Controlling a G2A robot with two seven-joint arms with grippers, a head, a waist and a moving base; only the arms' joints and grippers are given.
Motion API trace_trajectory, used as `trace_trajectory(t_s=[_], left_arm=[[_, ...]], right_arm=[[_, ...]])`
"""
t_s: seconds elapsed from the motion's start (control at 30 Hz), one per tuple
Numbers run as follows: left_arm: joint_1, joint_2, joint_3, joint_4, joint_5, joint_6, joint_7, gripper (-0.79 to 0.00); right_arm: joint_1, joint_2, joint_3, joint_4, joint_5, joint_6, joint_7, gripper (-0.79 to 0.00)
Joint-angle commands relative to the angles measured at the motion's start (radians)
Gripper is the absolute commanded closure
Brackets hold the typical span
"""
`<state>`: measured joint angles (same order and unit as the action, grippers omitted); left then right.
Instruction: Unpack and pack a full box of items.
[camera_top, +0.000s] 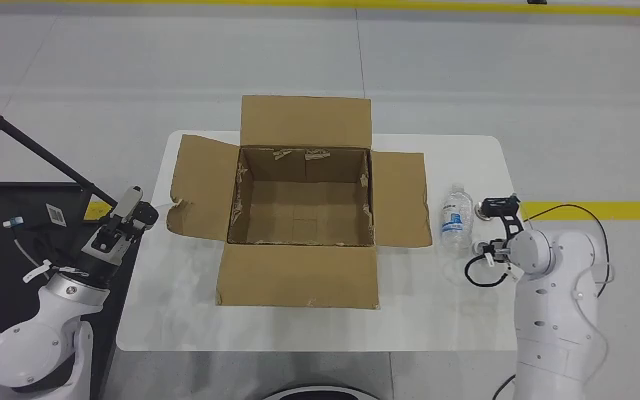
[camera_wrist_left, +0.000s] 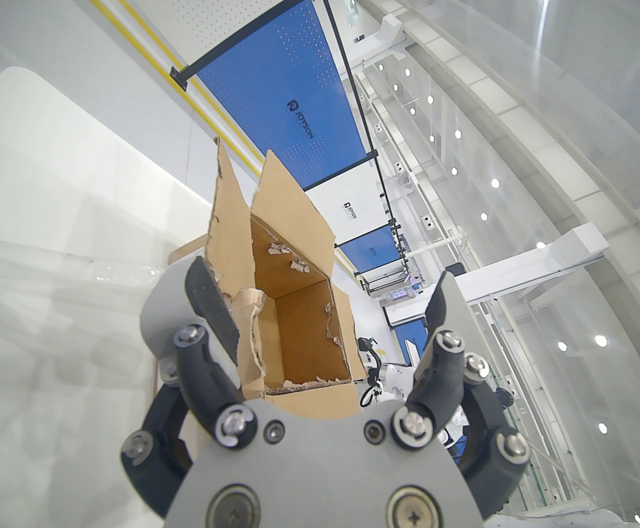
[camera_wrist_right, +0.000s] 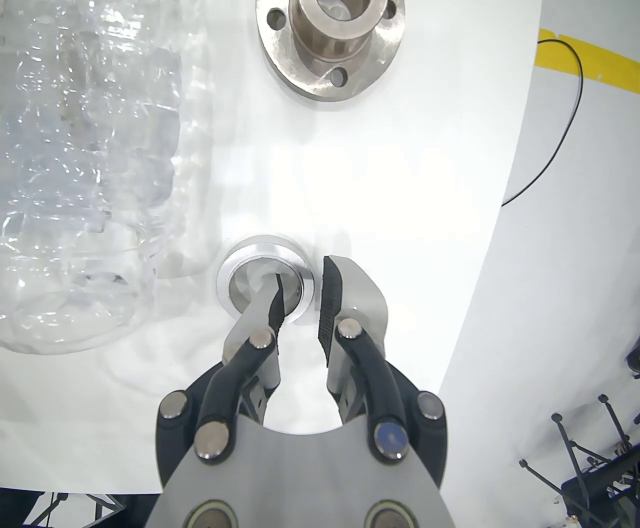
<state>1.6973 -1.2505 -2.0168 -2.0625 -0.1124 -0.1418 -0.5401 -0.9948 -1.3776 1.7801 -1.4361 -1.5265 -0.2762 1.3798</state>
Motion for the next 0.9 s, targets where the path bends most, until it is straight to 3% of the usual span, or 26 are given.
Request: trace_trajectory(t_s=[0.0, 0.1, 0.23, 0.47, 0.67, 0.87], left_arm=[[0.0, 0.0, 0.0, 0.0, 0.0, 0.0, 0.0, -0.785], [0.0, 0.0, 0.0, 0.0, 0.0, 0.0, 0.0, -0.785], [0.0, 0.0, 0.0, 0.0, 0.0, 0.0, 0.0, -0.785], [0.0, 0.0, 0.0, 0.0, 0.0, 0.0, 0.0, -0.785], [0.0, 0.0, 0.0, 0.0, 0.0, 0.0, 0.0, -0.785], [0.0, 0.0, 0.0, 0.0, 0.0, 0.0, 0.0, -0.785]], right_arm=[[0.004, 0.002, -0.003, 0.011, 0.002, 0.003, 0.002, -0.215], [0.01, 0.007, -0.009, 0.025, 0.003, 0.007, 0.001, -0.197], [0.012, 0.012, -0.014, 0.031, 0.011, 0.012, -0.001, 0.0], [-0.008, 0.021, -0.002, -0.068, 0.052, 0.03, -0.026, 0.0], [-0.03, 0.023, -0.028, -0.274, 0.121, 0.046, -0.035, 0.0], [-0.042, 0.017, -0.124, -0.511, 0.252, 0.047, -0.084, 0.0]])
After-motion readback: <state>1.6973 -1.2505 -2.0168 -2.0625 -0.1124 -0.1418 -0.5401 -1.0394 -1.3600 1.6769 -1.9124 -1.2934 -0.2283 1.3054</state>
